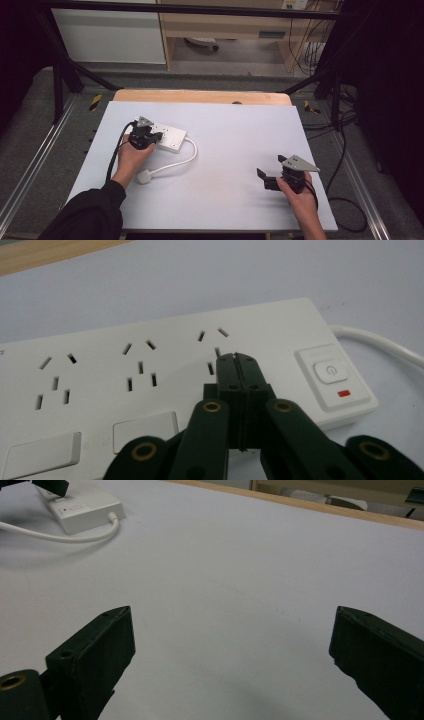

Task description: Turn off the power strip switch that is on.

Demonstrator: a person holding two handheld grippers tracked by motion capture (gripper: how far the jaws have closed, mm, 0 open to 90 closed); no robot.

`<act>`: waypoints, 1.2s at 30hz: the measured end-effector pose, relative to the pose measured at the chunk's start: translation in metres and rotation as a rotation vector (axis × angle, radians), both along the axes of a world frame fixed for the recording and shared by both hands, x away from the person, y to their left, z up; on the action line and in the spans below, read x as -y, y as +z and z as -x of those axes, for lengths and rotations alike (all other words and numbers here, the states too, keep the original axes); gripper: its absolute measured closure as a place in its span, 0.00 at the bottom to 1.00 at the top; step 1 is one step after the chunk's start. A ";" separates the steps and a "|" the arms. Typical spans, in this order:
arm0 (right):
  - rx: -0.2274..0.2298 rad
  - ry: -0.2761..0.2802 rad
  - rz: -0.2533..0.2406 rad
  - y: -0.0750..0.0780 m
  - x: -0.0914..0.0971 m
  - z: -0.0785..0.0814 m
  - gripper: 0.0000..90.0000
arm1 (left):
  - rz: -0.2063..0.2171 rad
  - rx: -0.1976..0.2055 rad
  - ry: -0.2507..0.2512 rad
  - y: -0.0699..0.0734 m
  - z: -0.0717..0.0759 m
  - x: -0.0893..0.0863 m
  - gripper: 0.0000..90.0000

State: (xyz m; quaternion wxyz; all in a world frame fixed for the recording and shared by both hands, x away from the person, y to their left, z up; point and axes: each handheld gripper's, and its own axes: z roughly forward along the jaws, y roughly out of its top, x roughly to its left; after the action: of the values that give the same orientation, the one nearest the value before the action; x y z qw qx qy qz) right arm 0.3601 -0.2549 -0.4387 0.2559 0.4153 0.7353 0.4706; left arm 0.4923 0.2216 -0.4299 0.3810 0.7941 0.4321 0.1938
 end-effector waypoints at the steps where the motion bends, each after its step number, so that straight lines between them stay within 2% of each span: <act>1: 0.000 0.000 0.000 0.000 0.000 0.000 0.05 | 0.002 0.003 -0.001 0.000 0.000 0.000 1.00; 7: -0.003 0.001 0.000 0.000 0.000 0.000 0.05 | 0.031 0.025 -0.015 0.003 -0.001 0.002 1.00; 13: -0.002 0.002 -0.007 0.000 0.000 0.001 0.05 | 0.029 0.046 -0.018 0.004 -0.003 0.007 1.00; 17: 0.001 0.002 -0.008 0.001 0.001 0.001 0.05 | 0.031 0.045 -0.028 0.002 -0.004 0.010 1.00; 23: 0.007 0.009 -0.014 0.002 0.002 0.002 0.05 | 0.048 0.066 -0.013 0.004 -0.006 0.012 1.00; 27: 0.008 0.016 -0.009 0.002 0.001 0.002 0.05 | 0.059 0.091 -0.010 0.005 -0.005 0.014 0.90; 31: 0.008 0.015 -0.009 0.002 0.000 0.003 0.05 | 0.075 0.120 -0.006 0.007 -0.006 0.014 0.72; 33: 0.007 0.013 -0.012 0.002 0.000 0.003 0.05 | 0.081 0.117 0.007 0.009 -0.008 0.014 0.65; 35: 0.005 0.011 -0.014 0.002 0.000 0.003 0.05 | 0.103 0.086 0.017 0.010 -0.009 0.016 0.54; 36: 0.003 0.011 -0.014 0.002 0.000 0.003 0.05 | 0.112 0.076 0.012 0.011 -0.009 0.017 0.52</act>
State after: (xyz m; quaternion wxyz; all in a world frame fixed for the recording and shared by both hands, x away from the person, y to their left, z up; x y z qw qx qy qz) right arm 0.3570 -0.2552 -0.4366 0.2516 0.4121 0.7339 0.4777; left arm 0.5015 0.2049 -0.4186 0.4397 0.7610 0.4322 0.2018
